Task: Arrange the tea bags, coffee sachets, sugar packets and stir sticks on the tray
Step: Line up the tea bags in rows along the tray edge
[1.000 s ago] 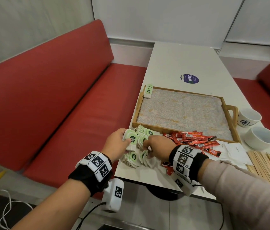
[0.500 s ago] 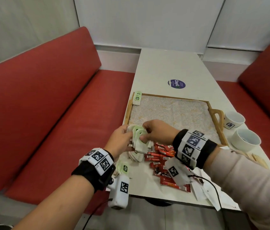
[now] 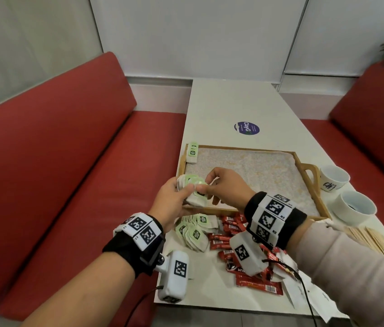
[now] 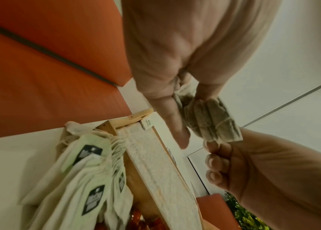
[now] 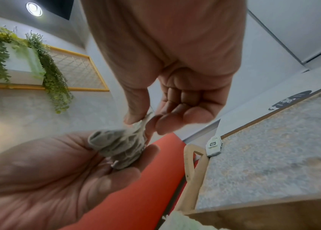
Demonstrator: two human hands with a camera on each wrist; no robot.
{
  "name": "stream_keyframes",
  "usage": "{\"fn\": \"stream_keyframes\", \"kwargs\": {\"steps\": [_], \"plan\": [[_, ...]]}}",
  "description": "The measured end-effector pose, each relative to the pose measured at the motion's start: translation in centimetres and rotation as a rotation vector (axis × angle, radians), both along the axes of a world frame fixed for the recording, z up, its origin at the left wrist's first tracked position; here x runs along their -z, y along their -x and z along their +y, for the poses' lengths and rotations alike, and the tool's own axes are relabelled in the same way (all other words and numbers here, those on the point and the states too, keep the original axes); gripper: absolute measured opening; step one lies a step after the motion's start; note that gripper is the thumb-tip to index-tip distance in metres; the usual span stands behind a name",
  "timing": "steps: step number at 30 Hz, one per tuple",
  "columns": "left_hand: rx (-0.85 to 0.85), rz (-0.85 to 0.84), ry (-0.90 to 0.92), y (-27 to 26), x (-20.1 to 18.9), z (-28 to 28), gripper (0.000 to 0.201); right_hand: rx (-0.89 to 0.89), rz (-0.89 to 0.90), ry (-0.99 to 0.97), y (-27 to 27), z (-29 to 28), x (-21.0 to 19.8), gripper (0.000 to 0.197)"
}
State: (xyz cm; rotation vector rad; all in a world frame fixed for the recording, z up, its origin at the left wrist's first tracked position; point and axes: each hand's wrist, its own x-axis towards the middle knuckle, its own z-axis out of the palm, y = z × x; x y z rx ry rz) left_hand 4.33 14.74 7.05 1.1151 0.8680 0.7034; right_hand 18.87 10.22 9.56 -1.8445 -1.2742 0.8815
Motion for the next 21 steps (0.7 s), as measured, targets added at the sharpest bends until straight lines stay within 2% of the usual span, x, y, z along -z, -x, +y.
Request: {"fn": "stream_keyframes", "kwargs": {"steps": [5, 12, 21], "plan": [[-0.057, 0.002, -0.003, -0.8, 0.3, 1.3, 0.006, 0.077, 0.115, -0.050, -0.5, 0.4, 0.4, 0.016], [-0.135, 0.023, -0.007, -1.8, 0.6, 3.9, 0.012, 0.129, 0.163, -0.110, -2.2, 2.6, 0.4, 0.017], [-0.202, 0.055, 0.005, -2.3, 1.6, 9.6, 0.018, 0.107, 0.031, -0.032, -6.2, 10.1, 2.2, 0.019]]}}
